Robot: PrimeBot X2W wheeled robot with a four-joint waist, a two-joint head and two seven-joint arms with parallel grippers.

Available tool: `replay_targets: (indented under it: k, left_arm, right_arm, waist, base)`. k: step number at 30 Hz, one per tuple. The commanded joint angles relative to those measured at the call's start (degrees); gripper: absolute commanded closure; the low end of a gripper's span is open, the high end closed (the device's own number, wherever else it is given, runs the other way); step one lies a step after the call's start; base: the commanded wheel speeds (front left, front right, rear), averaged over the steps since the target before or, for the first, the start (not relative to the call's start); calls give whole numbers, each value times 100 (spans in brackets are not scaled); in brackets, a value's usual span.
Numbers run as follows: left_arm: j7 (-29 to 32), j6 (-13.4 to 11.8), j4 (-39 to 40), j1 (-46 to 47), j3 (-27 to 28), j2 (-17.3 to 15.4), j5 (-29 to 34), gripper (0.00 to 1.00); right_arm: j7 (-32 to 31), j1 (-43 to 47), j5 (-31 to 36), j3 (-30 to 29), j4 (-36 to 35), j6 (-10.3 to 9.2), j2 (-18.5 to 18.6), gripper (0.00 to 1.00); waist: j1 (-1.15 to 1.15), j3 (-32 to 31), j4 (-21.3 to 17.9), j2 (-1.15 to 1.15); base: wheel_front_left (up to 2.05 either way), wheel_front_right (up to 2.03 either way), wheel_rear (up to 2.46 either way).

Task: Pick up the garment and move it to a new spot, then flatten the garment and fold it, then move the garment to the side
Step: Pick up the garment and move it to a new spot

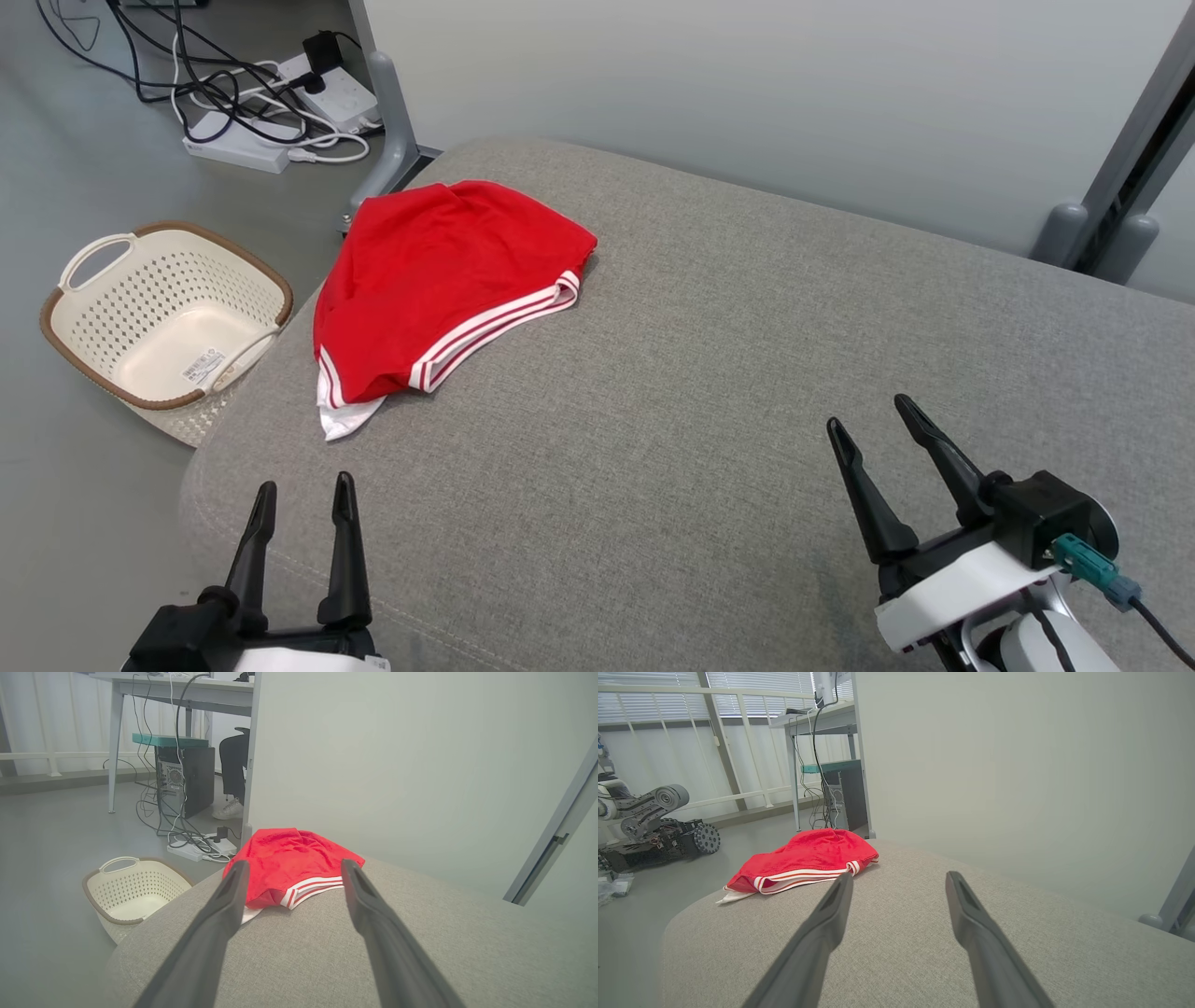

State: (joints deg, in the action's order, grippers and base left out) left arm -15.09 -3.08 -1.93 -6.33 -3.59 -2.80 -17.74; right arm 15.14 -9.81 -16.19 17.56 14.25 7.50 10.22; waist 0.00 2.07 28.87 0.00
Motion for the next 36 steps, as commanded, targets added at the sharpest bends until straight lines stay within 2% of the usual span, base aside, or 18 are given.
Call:
replay_targets:
  k: [1, 9, 13, 19, 24, 28, 36]
  left_arm:
    - [-4, 18, 3, 111, -6, -22, -8, 0]
    - [-4, 131, -158, 582, -99, -23, 90, 0]
    - [-4, 273, -384, 929, -46, -21, 167, 0]
    - [-3, 628, -823, 1848, 346, -75, 478, 0]
    - [-4, 845, -1693, 2837, 602, -359, 414, 0]
    - [103, 933, -2660, 3640, 479, -730, 518, 0]
    - [1255, 1007, -4349, 4947, 329, -1087, 302, 0]
  right_arm:
    - [2, 50, -23, -22, -37, -2, 48, 0]
    - [2, 23, 144, -167, -309, -2, 323, 0]
    - [2, 17, 202, -243, -480, -2, 480, 0]
    - [-218, -173, 418, -275, -1050, -2, 730, 0]
    - [-511, -323, 510, -286, -1663, -2, 942, 0]
    - [-675, -413, 518, -339, -2059, -2, 1056, 0]
    - [-852, -477, 558, -408, -2457, -2, 1148, 0]
  waist:
    - [0, 34, -5, 0]
    - [0, 509, 0, 0]
    - [0, 766, -14, 0]
    - [0, 1426, -346, 0]
    - [0, 1916, -635, 0]
    - [0, 2205, -816, 0]
    - [0, 2625, -1131, 0]
  base:
    - [0, 0, 0]
    - [0, 0, 0]
    - [0, 0, 0]
    - [0, 0, 0]
    - [0, 0, 0]
    - [0, 0, 0]
    - [0, 0, 0]
